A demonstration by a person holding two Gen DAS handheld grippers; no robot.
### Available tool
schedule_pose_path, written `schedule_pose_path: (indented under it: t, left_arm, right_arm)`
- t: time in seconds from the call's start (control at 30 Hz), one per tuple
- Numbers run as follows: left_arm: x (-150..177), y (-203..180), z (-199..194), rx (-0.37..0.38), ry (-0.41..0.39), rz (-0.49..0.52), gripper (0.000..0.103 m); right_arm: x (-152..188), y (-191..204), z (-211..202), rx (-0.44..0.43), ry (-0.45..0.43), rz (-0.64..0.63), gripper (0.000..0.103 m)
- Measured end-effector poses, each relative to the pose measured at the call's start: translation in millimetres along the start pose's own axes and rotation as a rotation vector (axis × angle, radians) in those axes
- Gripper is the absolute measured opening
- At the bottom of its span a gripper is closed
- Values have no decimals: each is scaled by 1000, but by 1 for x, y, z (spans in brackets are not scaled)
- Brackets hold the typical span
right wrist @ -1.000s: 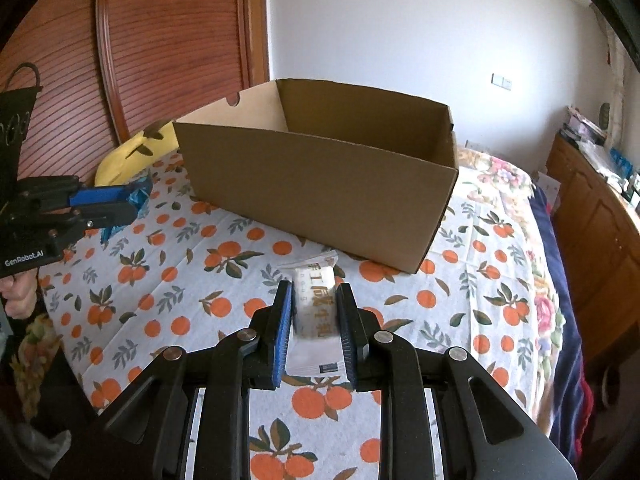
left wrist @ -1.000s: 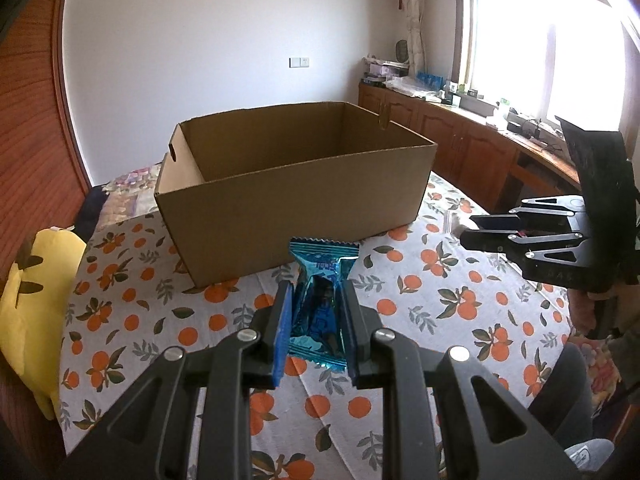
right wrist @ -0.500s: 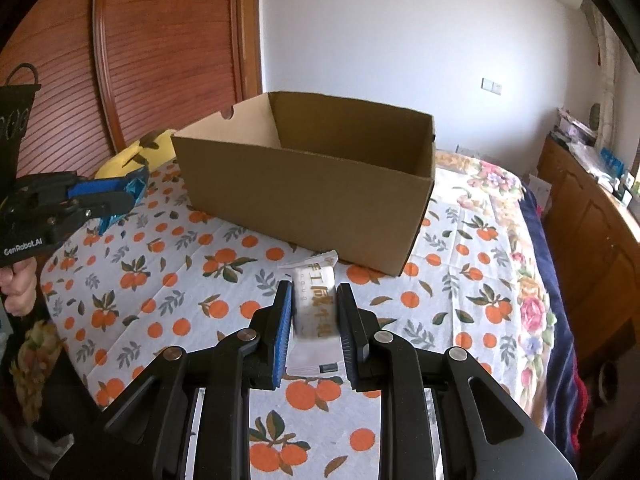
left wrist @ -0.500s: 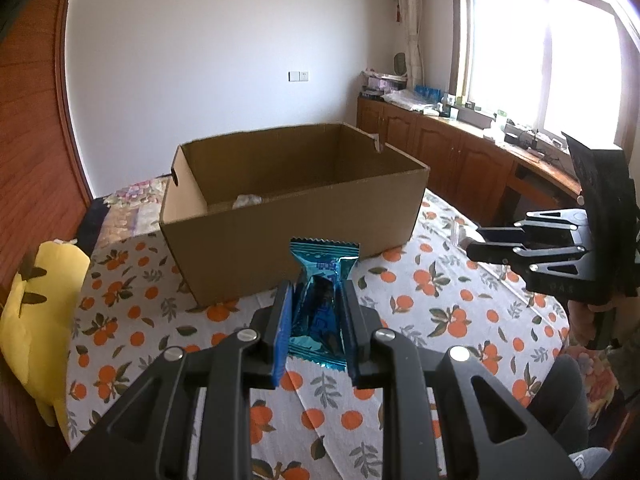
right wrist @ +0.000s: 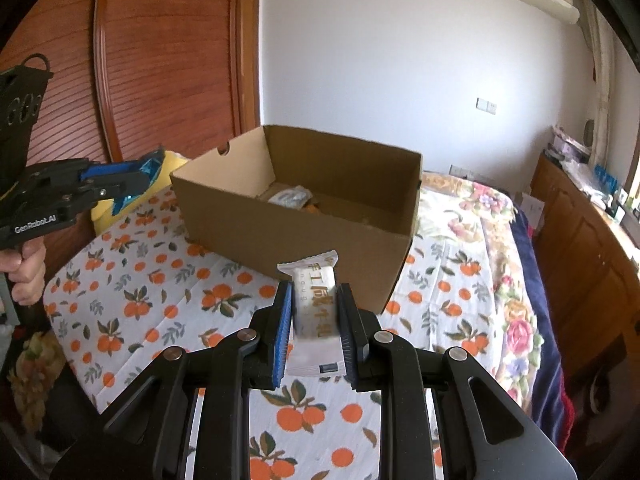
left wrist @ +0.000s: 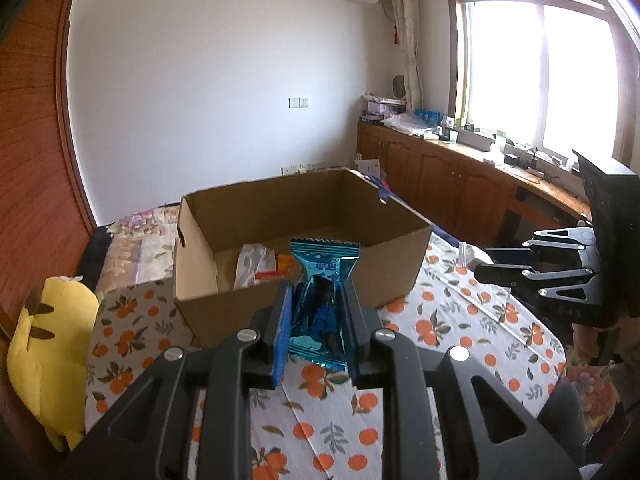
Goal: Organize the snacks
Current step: 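Lift both held packets and carry them over the cardboard box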
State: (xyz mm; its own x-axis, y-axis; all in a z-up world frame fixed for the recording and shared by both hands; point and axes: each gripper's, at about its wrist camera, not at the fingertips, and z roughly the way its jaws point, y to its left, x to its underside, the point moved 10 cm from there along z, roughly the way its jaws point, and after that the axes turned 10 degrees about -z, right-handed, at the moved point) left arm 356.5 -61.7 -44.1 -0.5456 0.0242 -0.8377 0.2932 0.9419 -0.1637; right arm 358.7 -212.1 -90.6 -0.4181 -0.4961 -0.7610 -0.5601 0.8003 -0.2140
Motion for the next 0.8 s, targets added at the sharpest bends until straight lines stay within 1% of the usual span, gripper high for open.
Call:
schedule_pose_path:
  t: [0.2, 0.37, 0.57, 0.8]
  left_arm:
    - [-15, 4, 10, -1, -15, 4, 20]
    - [-25, 12, 26, -11, -16, 4, 20]
    - [-34, 27, 52, -21, -9, -6, 20]
    - [-40, 49, 81, -36, -4, -22, 20]
  right_arm:
    - [-21, -4, 1, 1, -21, -18, 21]
    - [-34, -9, 10, -4, -28, -22, 21]
    - [-45, -19, 31, -9, -29, -19, 21]
    - [-57, -28, 62, -37, -32, 1, 21]
